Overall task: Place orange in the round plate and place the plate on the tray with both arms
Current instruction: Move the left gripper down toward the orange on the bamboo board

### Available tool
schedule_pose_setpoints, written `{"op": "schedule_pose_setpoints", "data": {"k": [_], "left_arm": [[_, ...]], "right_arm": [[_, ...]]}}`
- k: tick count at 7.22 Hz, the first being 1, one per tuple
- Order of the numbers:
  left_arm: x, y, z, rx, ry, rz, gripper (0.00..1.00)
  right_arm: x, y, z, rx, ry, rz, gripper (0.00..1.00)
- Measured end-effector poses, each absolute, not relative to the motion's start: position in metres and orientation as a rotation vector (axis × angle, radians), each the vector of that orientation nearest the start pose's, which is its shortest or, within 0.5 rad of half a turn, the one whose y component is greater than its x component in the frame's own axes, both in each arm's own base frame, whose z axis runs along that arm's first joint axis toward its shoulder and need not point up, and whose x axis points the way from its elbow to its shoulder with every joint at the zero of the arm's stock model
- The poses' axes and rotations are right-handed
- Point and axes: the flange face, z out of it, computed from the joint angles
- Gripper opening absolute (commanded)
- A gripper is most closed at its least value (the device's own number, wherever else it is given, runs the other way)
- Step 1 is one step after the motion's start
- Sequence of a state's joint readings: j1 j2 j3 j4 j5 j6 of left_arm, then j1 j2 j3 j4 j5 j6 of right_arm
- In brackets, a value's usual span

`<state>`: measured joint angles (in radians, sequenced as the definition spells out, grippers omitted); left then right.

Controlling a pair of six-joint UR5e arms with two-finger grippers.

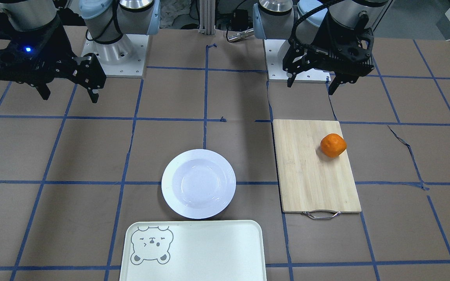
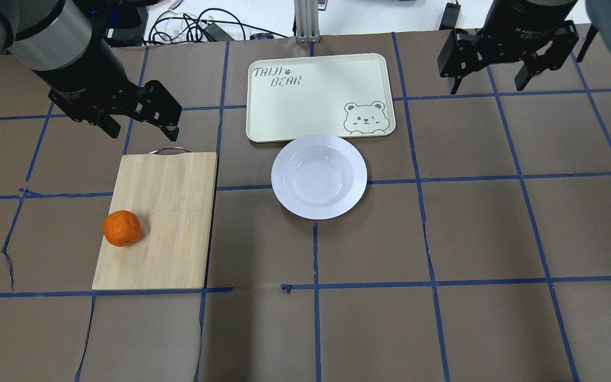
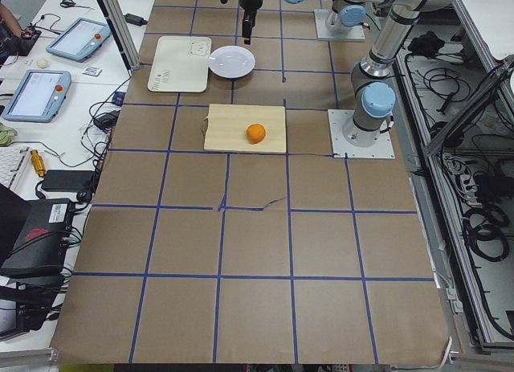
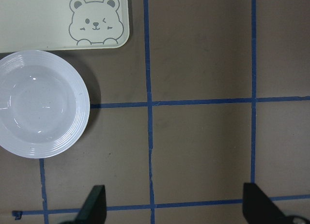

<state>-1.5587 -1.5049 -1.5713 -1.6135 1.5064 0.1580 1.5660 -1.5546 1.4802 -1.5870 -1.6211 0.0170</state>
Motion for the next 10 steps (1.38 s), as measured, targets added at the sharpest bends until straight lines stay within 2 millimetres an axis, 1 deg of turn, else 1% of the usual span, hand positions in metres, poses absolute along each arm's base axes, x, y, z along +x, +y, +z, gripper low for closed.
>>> {"op": "schedule_pose_setpoints", "data": {"k": [4,8,9,10], "left_arm": [[-0.128,-0.468,0.516,0.222,3.195,-0.048,1.0],[-0.124,-0.466,0.515,0.205,3.195,-0.032,1.0],[-0.112,-0.47,0.507,0.16,3.198,-0.007,1.0],[-0.087,-0.476,0.487,0.078,3.206,0.05,1.0]], "right_arm": [[0.123,-0.509,0.524,0.046,3.187,-0.168,1.0],[0.124,-0.507,0.524,0.043,3.175,-0.156,1.0],[0.127,-0.508,0.524,0.04,3.152,-0.156,1.0],[0.13,-0.508,0.525,0.038,3.121,-0.16,1.0]]}}
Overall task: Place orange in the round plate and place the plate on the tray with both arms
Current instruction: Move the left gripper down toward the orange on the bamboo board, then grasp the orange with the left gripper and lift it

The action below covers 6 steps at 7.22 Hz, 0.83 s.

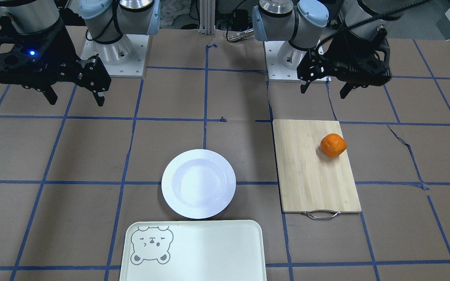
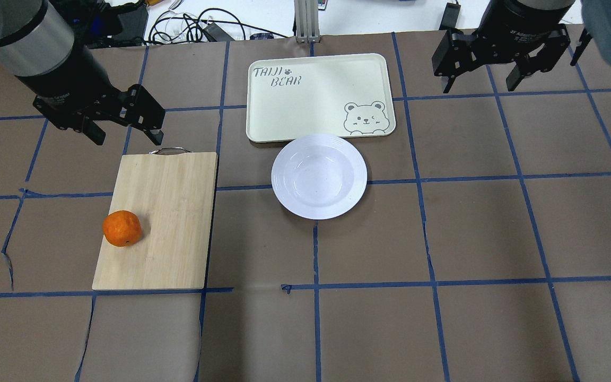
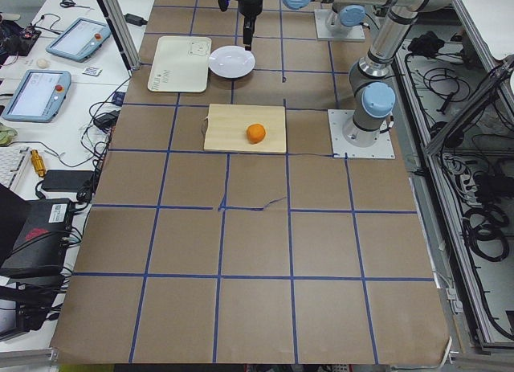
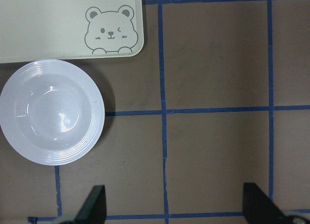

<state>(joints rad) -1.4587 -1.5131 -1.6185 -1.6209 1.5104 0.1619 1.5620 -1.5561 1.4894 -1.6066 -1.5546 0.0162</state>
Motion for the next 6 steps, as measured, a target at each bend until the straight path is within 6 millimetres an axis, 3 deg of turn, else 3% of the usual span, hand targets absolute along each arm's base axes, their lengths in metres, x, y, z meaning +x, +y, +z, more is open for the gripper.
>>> {"op": "schedule_pose_setpoints", "data": {"k": [2,4,6], "left_arm": [[-0.03,-0.485,0.428,-0.073,3.169,0.204,1.0],[0.018,-0.483,0.366,-0.112,3.075,0.285,1.0],[0.033,-0.478,0.31,-0.096,3.06,0.291,0.98]], "right_arm": [[0.13,-0.508,0.527,0.039,3.122,-0.163,1.0],[0.13,-0.507,0.525,0.039,3.128,-0.152,1.0],[0.13,-0.507,0.523,0.04,3.131,-0.145,1.0]]}}
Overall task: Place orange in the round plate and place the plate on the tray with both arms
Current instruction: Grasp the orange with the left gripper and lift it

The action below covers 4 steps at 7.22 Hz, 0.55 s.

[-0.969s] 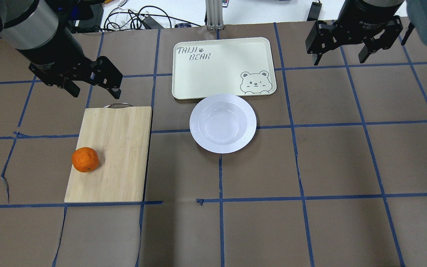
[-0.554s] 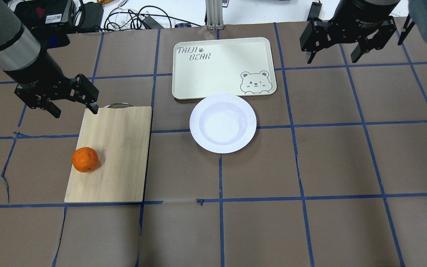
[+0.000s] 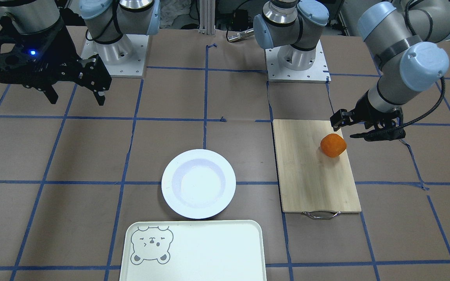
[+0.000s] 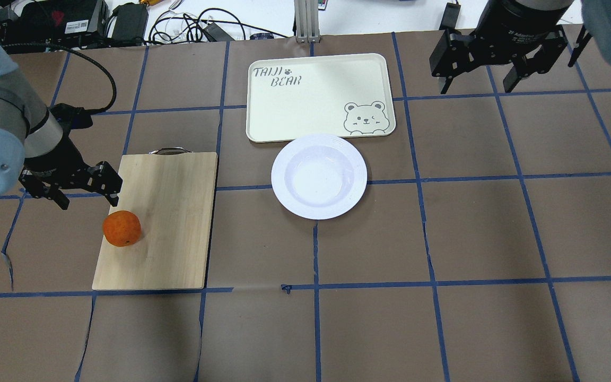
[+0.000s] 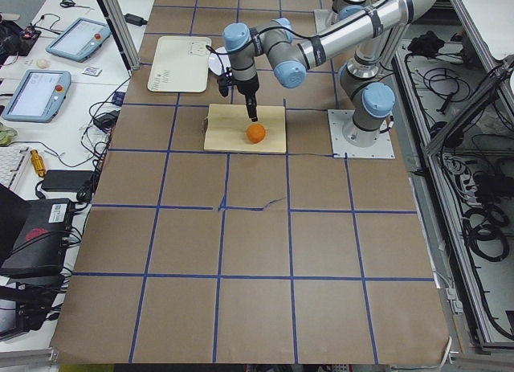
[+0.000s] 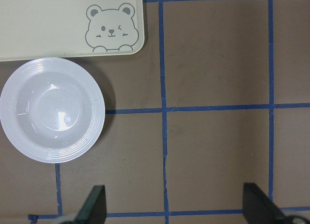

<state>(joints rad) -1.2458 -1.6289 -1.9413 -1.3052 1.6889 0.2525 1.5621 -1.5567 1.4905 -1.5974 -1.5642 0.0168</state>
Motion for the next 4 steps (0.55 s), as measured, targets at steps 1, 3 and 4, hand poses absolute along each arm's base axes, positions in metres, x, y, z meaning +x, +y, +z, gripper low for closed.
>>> {"op": "schedule_pose_setpoints", "data": {"k": [1,3,4], "left_arm": [[0.034,-0.477,0.286,-0.09,3.061,0.295,0.96],[0.035,-0.478,0.245,-0.083,3.065,0.329,0.94],[0.036,-0.479,0.23,-0.079,3.067,0.338,0.64]], "right_arm": [[0.129,-0.507,0.523,0.04,3.131,-0.143,1.0],[0.129,-0.509,0.519,0.041,3.131,-0.137,1.0],[0.128,-0.51,0.517,0.043,3.131,-0.137,1.0]]}}
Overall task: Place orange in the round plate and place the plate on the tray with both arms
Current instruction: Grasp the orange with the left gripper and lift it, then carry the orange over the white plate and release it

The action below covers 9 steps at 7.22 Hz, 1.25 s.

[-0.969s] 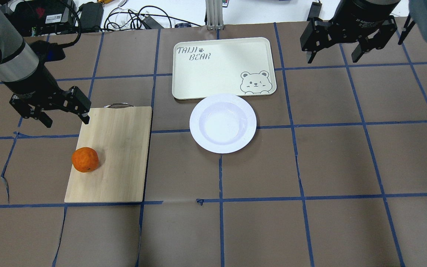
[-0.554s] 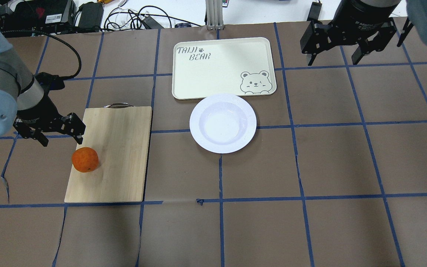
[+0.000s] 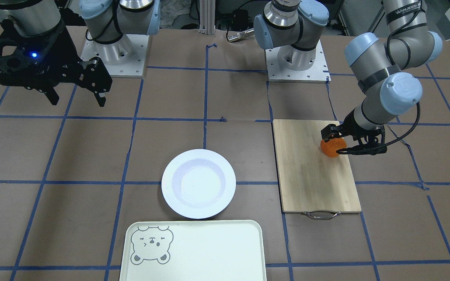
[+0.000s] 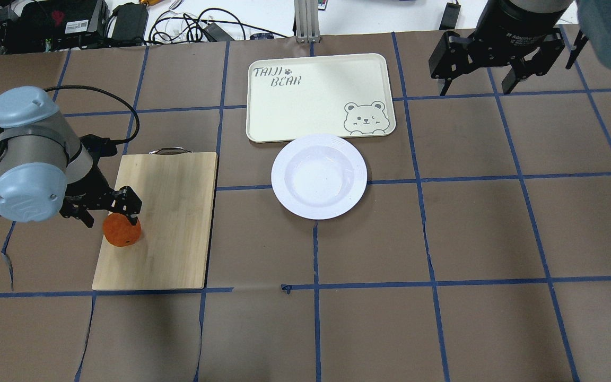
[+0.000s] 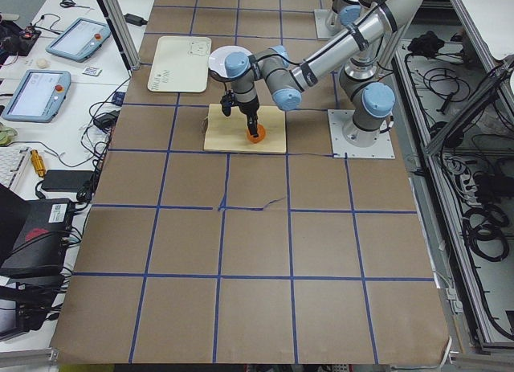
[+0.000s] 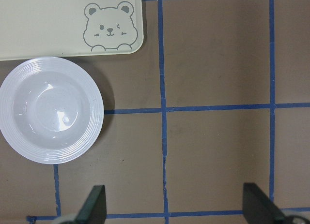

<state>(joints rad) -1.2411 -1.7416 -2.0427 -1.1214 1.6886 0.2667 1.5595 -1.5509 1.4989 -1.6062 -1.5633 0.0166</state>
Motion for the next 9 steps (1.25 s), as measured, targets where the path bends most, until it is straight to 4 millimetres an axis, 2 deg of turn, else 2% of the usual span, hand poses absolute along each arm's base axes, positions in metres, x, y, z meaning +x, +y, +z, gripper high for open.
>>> {"op": "schedule_pose_setpoints", "data": {"k": [1,2,3,4,6,7,8,9], "left_arm": [[0.036,-0.48,0.221,-0.071,3.069,0.34,0.36],[0.037,-0.481,0.217,-0.051,3.072,0.339,0.16],[0.037,-0.481,0.217,-0.034,3.073,0.334,0.12],[0.037,-0.483,0.22,-0.034,3.073,0.321,0.12],[0.023,-0.5,0.242,-0.149,3.115,0.245,0.12],[0.003,-0.512,0.257,-0.253,3.155,0.221,0.11],[-0.034,-0.523,0.271,-0.356,3.193,0.201,0.1],[-0.083,-0.528,0.282,-0.481,3.223,0.192,0.1]], "right_arm": [[0.128,-0.51,0.516,0.045,3.131,-0.135,1.0],[0.127,-0.511,0.516,0.047,3.131,-0.136,1.0],[0.126,-0.512,0.516,0.047,3.132,-0.138,1.0],[0.125,-0.512,0.515,0.046,3.132,-0.137,1.0],[0.121,-0.513,0.515,0.056,3.133,-0.136,1.0],[0.119,-0.513,0.515,0.062,3.132,-0.135,1.0],[0.118,-0.513,0.515,0.064,3.132,-0.134,1.0],[0.118,-0.513,0.515,0.06,3.132,-0.133,1.0]]}}
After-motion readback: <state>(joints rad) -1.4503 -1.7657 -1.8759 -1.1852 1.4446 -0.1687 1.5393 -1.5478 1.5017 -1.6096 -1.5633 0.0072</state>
